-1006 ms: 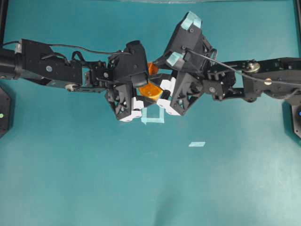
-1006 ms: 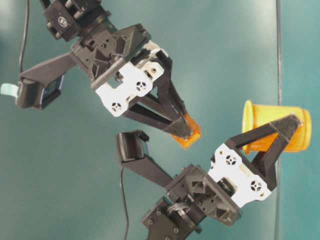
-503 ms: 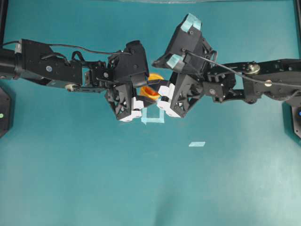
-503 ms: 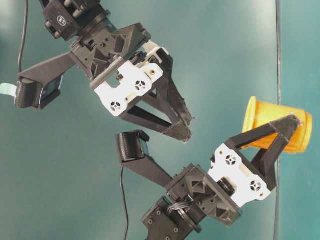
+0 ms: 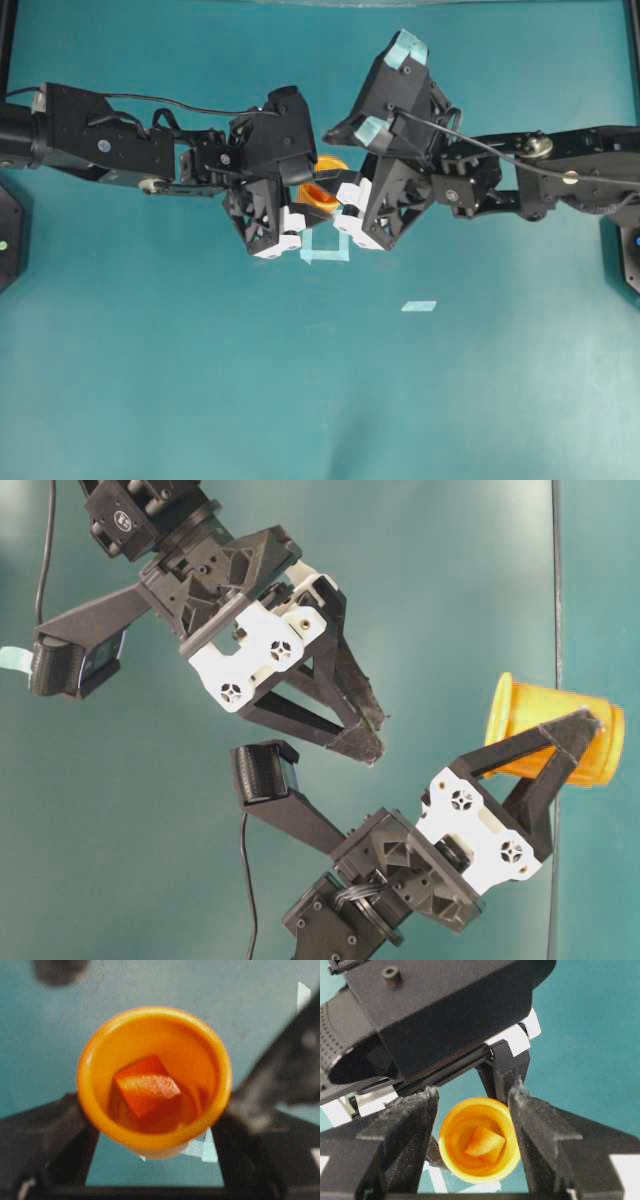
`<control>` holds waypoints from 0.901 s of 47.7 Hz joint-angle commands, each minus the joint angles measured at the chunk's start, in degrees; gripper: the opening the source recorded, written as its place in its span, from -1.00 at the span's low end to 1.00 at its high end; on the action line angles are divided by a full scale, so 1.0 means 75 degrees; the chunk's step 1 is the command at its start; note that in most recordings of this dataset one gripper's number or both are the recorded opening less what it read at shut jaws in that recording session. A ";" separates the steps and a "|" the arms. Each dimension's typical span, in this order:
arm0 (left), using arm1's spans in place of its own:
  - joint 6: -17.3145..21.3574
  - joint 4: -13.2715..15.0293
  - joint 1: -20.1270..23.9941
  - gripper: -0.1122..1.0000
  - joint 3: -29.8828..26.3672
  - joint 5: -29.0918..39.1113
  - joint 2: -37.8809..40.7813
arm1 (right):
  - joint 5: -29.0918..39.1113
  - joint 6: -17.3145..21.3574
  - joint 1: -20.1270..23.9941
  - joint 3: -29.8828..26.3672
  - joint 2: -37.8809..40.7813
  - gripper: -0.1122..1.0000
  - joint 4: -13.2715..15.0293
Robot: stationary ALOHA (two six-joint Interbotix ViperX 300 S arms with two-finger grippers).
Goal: Hold the block with right arm and the cup with left arm, then put the block into the cup.
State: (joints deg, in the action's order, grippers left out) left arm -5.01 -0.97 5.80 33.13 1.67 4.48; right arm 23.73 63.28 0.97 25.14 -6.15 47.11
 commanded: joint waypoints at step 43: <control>0.0035 -0.0035 0.0000 0.43 0.0246 -0.1148 -0.0445 | -0.0070 0.0012 0.0012 -0.0211 -0.0129 0.29 0.0012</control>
State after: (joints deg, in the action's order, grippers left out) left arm -4.75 -1.05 5.80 35.42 -6.06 3.25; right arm 23.55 63.28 0.97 25.05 -6.06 47.20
